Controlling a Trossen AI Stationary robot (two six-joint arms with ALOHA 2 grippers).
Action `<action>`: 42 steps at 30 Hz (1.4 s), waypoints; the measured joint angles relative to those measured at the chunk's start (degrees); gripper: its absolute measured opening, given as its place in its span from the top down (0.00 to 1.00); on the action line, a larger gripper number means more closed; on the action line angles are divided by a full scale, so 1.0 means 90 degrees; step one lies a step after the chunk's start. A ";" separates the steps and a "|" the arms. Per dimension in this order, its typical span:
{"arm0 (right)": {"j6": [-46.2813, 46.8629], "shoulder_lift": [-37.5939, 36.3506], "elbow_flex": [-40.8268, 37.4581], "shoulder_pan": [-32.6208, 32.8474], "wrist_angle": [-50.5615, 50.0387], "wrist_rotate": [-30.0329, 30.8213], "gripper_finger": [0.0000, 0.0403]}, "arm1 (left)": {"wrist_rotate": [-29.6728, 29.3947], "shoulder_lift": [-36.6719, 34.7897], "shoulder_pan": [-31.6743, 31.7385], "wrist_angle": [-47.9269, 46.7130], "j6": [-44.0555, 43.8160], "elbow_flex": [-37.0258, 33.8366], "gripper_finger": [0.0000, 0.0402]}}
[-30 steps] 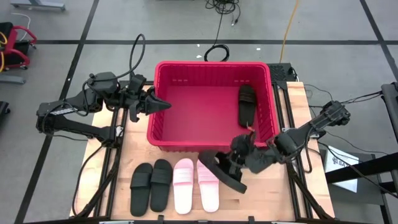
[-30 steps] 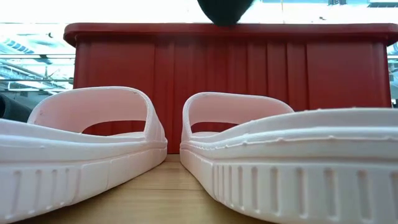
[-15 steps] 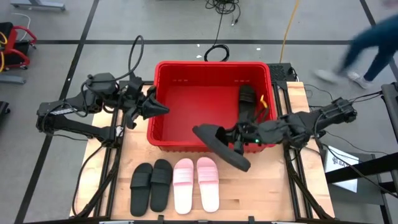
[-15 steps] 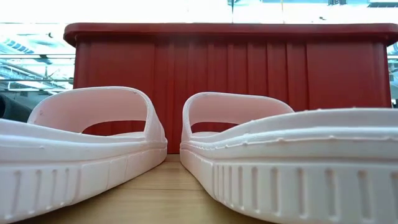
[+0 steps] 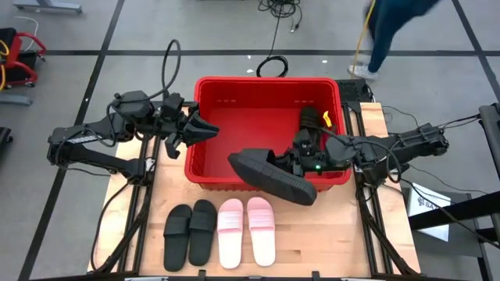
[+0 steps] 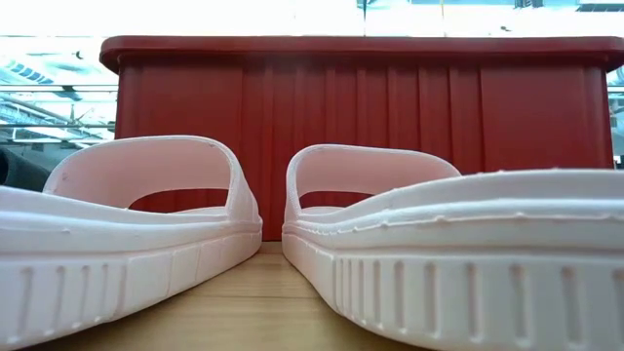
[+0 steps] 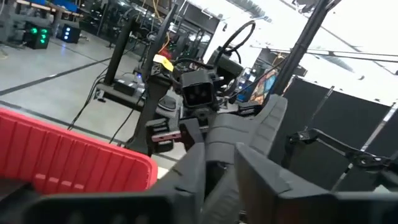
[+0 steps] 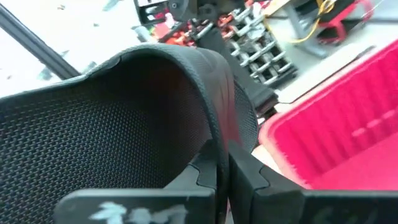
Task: Pick and place slides into bin
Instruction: Put the black slide into the red organizer bin
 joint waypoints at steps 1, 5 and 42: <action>0.0087 0.0000 -0.0036 -0.0022 0.0057 -0.0116 0.99 | 0.0002 0.0020 0.0000 0.0000 0.0008 0.0000 0.72; 0.0333 0.0005 -0.0129 -0.0055 0.0271 -0.0319 0.99 | 0.0109 0.0086 0.0000 0.0001 -0.0040 -0.0002 0.56; 0.1953 -0.0165 -0.0138 -0.1182 0.0201 -0.3132 0.99 | 0.1517 0.0740 -0.0685 0.0096 -0.0735 -0.0010 0.43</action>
